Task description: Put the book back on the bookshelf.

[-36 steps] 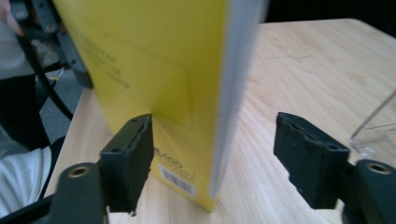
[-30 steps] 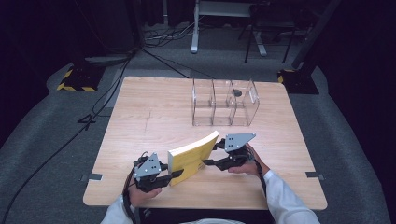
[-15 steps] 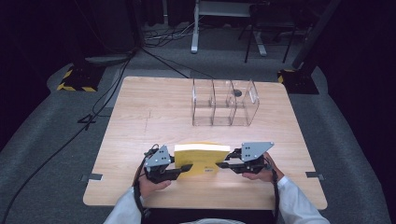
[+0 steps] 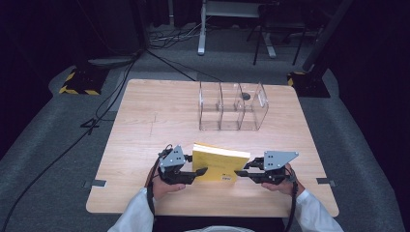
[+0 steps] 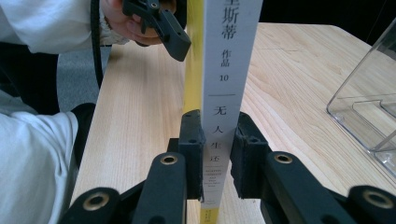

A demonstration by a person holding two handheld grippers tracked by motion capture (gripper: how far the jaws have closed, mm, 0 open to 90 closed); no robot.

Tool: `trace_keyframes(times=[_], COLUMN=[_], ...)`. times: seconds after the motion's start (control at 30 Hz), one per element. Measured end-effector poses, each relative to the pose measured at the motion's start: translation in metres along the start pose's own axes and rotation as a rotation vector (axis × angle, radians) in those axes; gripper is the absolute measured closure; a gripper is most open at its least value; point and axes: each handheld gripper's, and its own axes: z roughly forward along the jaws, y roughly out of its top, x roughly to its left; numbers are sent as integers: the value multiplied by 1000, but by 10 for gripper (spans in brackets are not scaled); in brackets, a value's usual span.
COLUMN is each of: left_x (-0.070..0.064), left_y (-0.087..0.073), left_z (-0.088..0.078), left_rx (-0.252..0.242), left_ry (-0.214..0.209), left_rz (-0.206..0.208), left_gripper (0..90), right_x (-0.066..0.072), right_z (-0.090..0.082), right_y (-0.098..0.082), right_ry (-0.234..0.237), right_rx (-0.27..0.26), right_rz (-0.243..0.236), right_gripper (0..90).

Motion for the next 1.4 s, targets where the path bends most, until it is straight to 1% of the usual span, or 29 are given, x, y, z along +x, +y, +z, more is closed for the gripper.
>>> trace_keyframes(times=[0.03,0.07,0.1,0.17,0.2,0.3,0.33,0.4,0.43,0.47,0.5,0.53,0.6,0.7,0.73,0.77,0.87,0.9,0.93,1.0,1.03,1.07,1.1,1.17,1.23,1.27,1.3,1.33,1.4], left_x=[1,1,0,0,0,1,2,2,2,3,4,4,5,6,6,6,8,8,9,9,8,8,8,8,7,6,5,4,3], left_y=[-1,-1,-3,-3,-3,-2,-2,-1,0,0,1,1,3,5,7,7,9,10,11,12,13,13,14,14,15,15,15,15,13], left_z=[-1,-1,-2,-2,-2,0,2,4,6,7,8,9,12,16,18,20,24,26,28,30,33,35,37,38,39,39,39,39,39], left_rx=[3,3,8,11,11,11,8,8,7,6,7,7,11,13,13,11,10,9,9,7,7,4,2,2,5,11,19,26,44], left_ry=[-8,-8,-32,-37,-46,-70,-74,-76,-66,-62,-51,-42,-29,-22,-20,-18,-27,-33,-44,-47,-49,-48,-42,-41,-30,-22,-11,9,35], left_rz=[7,7,15,25,31,41,42,45,44,45,41,38,36,41,45,41,39,37,46,46,47,45,45,50,58,66,74,76,83], left_gripper=[562,590,609,636,647,676,677,682,682,675,665,648,628,613,612,610,610,609,609,609,604,604,584,572,563,545,545,535,527], right_x=[-1,-1,-2,-3,-3,-5,-6,-8,-10,-14,-16,-19,-21,-20,-19,-19,-17,-17,-16,-16,-16,-16,-16,-17,-17,-16,-16,-15,-14], right_z=[0,0,0,1,1,4,5,9,10,11,12,13,13,12,11,9,8,8,8,9,10,10,10,8,8,7,7,7,7], right_y=[0,0,-1,-1,-2,0,1,2,1,0,-1,-3,-5,-4,-4,-5,-6,-6,-6,-6,-7,-7,-7,-9,-9,-9,-9,-9,-8], right_ry=[0,0,6,7,8,41,46,59,60,79,97,112,118,101,87,70,39,40,43,42,30,30,12,0,-2,-9,-9,-15,-30], right_rx=[-3,-3,-6,-17,-22,-48,-49,-46,-50,-63,-70,-81,-83,-72,-69,-70,-68,-67,-66,-62,-56,-56,-60,-63,-66,-64,-64,-60,-55], right_rz=[11,11,16,26,27,35,29,25,31,50,62,77,84,71,68,69,80,84,84,80,81,81,80,87,88,82,82,73,71], right_gripper=[763,763,758,748,739,661,650,634,632,632,641,671,688,731,737,742,742,735,729,724,727,727,741,750,751,753,753,754,755])
